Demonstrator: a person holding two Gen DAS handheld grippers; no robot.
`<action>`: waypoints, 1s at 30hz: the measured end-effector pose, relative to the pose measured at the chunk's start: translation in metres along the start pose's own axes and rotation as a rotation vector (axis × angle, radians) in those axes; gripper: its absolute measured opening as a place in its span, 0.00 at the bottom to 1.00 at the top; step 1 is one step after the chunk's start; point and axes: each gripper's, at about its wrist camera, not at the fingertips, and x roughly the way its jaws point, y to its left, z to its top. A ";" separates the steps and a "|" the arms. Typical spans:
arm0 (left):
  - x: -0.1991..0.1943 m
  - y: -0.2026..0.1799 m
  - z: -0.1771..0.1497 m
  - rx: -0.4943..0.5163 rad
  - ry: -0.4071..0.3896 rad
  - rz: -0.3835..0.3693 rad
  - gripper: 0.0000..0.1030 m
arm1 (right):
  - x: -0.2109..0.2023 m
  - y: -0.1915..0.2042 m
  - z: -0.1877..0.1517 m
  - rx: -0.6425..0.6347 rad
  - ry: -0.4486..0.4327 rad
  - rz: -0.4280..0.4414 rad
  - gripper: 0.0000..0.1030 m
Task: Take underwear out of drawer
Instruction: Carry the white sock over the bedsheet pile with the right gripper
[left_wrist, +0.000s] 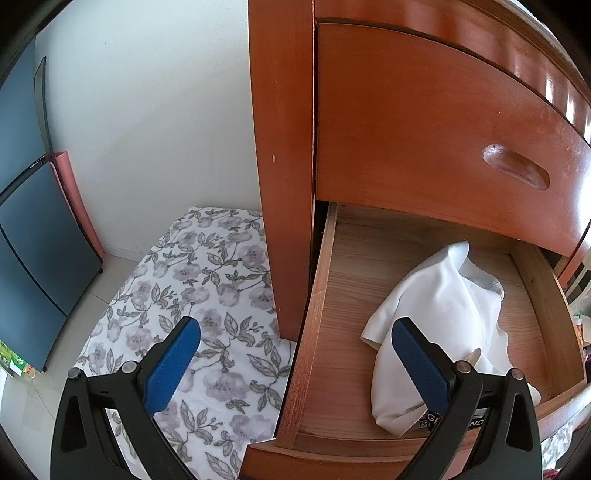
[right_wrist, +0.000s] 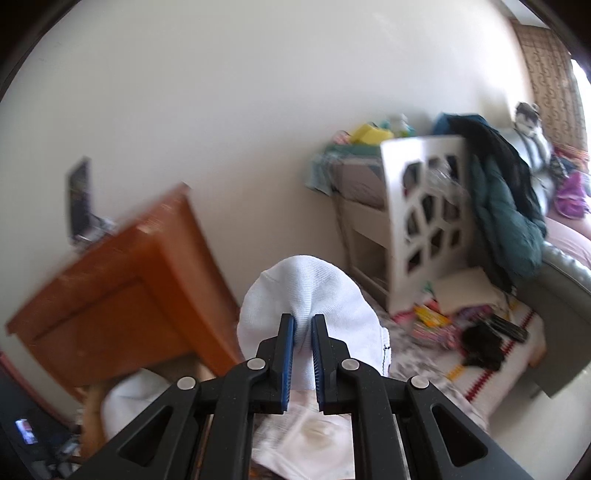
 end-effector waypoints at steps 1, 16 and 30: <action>0.000 0.000 0.000 0.002 0.001 0.002 1.00 | 0.012 -0.004 -0.005 0.001 0.028 -0.027 0.10; 0.001 0.000 0.000 0.005 0.009 0.005 1.00 | 0.137 -0.022 -0.107 0.061 0.390 -0.084 0.10; 0.001 0.000 -0.001 0.004 0.009 0.003 1.00 | 0.161 0.011 -0.133 0.021 0.486 -0.004 0.31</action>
